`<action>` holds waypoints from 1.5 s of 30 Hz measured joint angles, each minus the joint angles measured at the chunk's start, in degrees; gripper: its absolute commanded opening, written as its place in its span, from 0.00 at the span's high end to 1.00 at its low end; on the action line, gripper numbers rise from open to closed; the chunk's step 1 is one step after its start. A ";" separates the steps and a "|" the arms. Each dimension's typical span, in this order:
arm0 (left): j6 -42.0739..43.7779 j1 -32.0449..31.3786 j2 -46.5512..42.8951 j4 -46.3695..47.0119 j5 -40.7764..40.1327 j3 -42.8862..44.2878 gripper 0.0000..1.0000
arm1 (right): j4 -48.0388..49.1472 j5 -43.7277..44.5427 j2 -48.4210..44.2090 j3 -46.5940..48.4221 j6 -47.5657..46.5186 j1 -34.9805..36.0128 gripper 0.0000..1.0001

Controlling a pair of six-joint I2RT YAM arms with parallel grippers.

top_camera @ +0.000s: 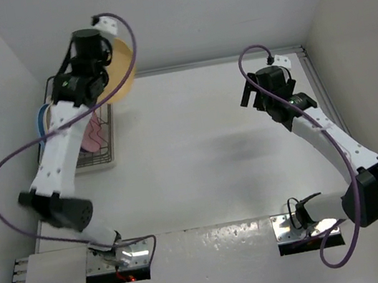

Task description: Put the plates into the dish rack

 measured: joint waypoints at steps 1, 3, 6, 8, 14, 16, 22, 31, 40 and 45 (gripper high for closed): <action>2.01 0.13 -4.66 3.45 -4.50 -1.99 1.00 | 0.72 -0.22 0.76 0.22 0.00 0.17 0.01; 7.02 0.57 -12.55 9.66 -12.13 -6.16 1.00 | 1.84 -0.83 2.27 0.70 0.00 0.46 0.01; 12.07 2.01 -19.21 16.48 -20.33 -11.82 1.00 | 3.04 -1.66 5.38 2.43 0.02 0.87 0.01; 14.19 3.82 -20.87 19.19 -24.90 -14.60 1.00 | 3.58 -2.56 7.45 3.91 0.00 1.09 0.01; 17.66 4.20 -14.29 21.20 -31.32 -20.13 1.00 | 4.24 -3.96 9.44 5.92 0.02 1.51 0.01; 18.05 3.76 -10.78 20.57 -31.17 -21.57 1.00 | 4.31 -3.98 9.44 6.12 0.02 1.62 0.01; 19.47 3.06 -7.89 20.26 -30.91 -21.66 1.00 | 4.09 -3.41 9.22 6.08 0.07 1.84 0.01; 24.37 0.17 -7.85 24.83 -33.81 -27.26 1.00 | 3.93 -2.47 7.91 5.62 0.31 1.88 0.01; 29.22 -1.81 -2.67 24.85 -36.96 -27.91 1.00 | 3.76 -2.36 7.23 5.29 0.26 1.88 0.01; 30.71 -1.84 -0.17 25.18 -38.56 -26.88 1.00 | 3.45 -2.14 5.51 4.11 0.26 1.88 0.01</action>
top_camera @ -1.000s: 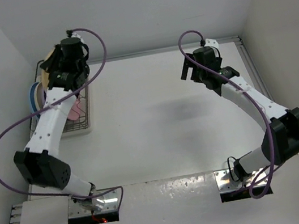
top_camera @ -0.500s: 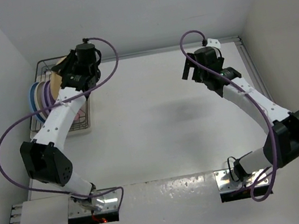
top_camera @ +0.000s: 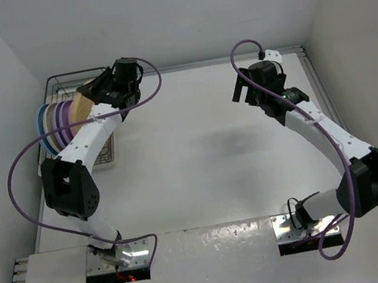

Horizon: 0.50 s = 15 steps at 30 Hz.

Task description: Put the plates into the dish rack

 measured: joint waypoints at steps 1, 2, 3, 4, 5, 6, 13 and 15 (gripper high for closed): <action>-0.22 0.00 0.72 -0.24 -0.28 0.66 1.00 | 0.00 0.02 -0.17 -0.02 0.00 0.00 0.01; -0.72 0.00 1.38 -0.83 -0.50 1.42 1.00 | 0.00 0.02 -0.31 -0.02 0.00 0.00 0.01; -1.36 0.02 1.90 -1.60 -0.70 1.95 1.00 | -0.02 0.04 -0.44 -0.02 0.00 0.00 0.01; -2.38 0.13 2.27 -2.47 -0.74 2.56 1.00 | -0.11 0.11 -0.57 -0.02 0.00 -0.02 0.01; -3.41 0.24 2.29 -3.65 -0.68 2.78 1.00 | -0.15 0.17 -0.66 -0.02 0.00 -0.07 0.01; -4.94 0.52 2.25 -5.14 -0.50 3.08 1.00 | -0.26 0.26 -0.81 -0.02 0.02 0.00 0.01; -20.44 5.16 -0.31 -12.81 1.62 3.56 1.00 | -0.76 1.75 -2.95 -0.07 -0.02 0.04 0.01; -24.79 6.25 -0.87 -13.94 1.42 3.56 1.00 | -0.76 2.12 -3.39 -0.09 -0.04 0.07 0.01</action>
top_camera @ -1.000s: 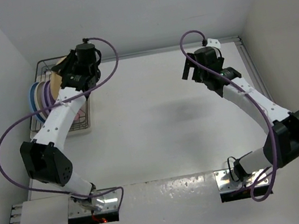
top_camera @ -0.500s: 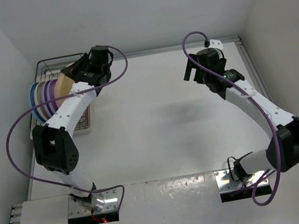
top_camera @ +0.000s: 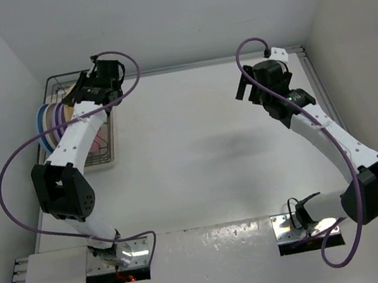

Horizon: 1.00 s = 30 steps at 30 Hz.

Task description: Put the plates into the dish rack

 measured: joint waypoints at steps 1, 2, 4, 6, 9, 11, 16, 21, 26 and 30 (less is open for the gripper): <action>-2.16 0.42 -0.07 -0.48 -0.50 0.00 1.00 | 0.00 0.13 -0.07 0.00 0.00 0.00 0.01; -4.04 0.68 -0.09 -0.92 -1.20 0.00 1.00 | 0.00 0.20 -0.07 -0.02 0.00 0.00 0.01; -7.72 0.79 -0.07 -1.66 -3.43 -0.11 1.00 | -0.02 0.22 -0.09 -0.02 0.00 0.00 0.01; -10.60 0.79 -0.04 -1.90 -5.75 -0.68 1.00 | 0.00 0.26 -0.09 -0.02 0.00 0.00 0.01; -14.03 0.61 0.26 -2.21 -9.81 -2.80 1.00 | -0.02 0.33 -0.09 -0.02 0.00 -0.02 0.01; -15.78 0.42 0.44 -2.45 -11.61 -4.07 1.00 | -0.04 0.48 -0.09 -0.04 -0.02 0.00 0.01; -18.91 -0.98 0.44 -2.91 -13.99 -5.49 1.00 | -0.02 0.68 -0.11 -0.22 0.00 0.00 0.01; -20.37 -2.03 0.44 -3.87 -14.03 -7.87 0.45 | -0.20 0.74 -0.39 -1.14 0.00 0.00 0.01; -22.99 -2.10 0.46 -9.20 -12.04 -9.03 0.09 | -0.28 1.14 -0.72 -1.31 0.00 0.00 0.01; -24.59 -2.12 0.61 -14.01 -9.75 -5.16 0.00 | -0.24 1.53 -0.96 -1.31 0.00 0.00 0.01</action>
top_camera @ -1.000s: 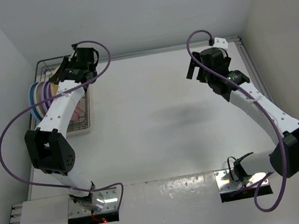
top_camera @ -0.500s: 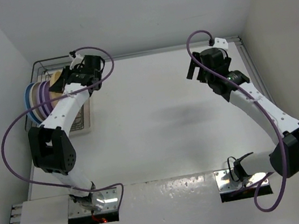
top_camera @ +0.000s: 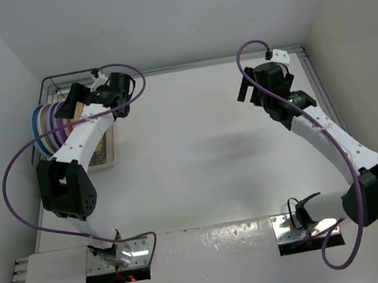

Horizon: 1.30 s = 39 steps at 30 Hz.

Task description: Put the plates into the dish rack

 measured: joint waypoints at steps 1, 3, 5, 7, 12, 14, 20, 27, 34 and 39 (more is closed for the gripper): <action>-0.26 -0.07 0.15 -0.59 0.26 1.64 0.00 | 0.00 0.00 0.00 0.00 0.00 0.00 0.01; -0.20 -0.50 0.31 -1.75 0.59 5.29 0.00 | 0.02 0.00 0.00 -0.02 0.00 0.00 0.01; 0.31 -1.62 0.44 -2.47 1.31 9.33 0.00 | 0.02 -0.02 0.00 -0.02 0.00 0.00 0.01; 1.03 -3.72 0.44 -2.47 2.54 13.09 0.00 | 0.04 -0.35 0.00 0.00 0.00 -0.02 0.01; 5.03 -12.17 -1.18 -0.85 13.62 14.25 0.00 | 0.70 -6.56 0.44 0.00 -0.87 -1.01 0.01; 7.39 -16.31 -3.43 0.61 19.45 8.96 0.00 | 0.96 -10.01 1.05 0.00 -1.29 -2.10 0.01; 12.48 -26.12 -13.86 10.78 33.86 -22.14 0.00 | 1.60 -16.35 1.18 -2.10 -1.68 -5.73 0.01; 16.74 -25.81 -40.72 22.58 42.80 -55.63 0.10 | 1.18 -17.84 -4.28 -11.43 -2.93 -8.46 0.01; 22.67 -23.39 -68.41 36.83 53.02 -75.06 0.00 | 1.55 -18.53 -14.49 -20.39 -2.27 -8.48 0.01; 24.79 -19.56 -71.58 39.95 60.48 -77.26 0.00 | 0.90 -18.82 -18.60 -23.63 -1.01 -8.48 0.01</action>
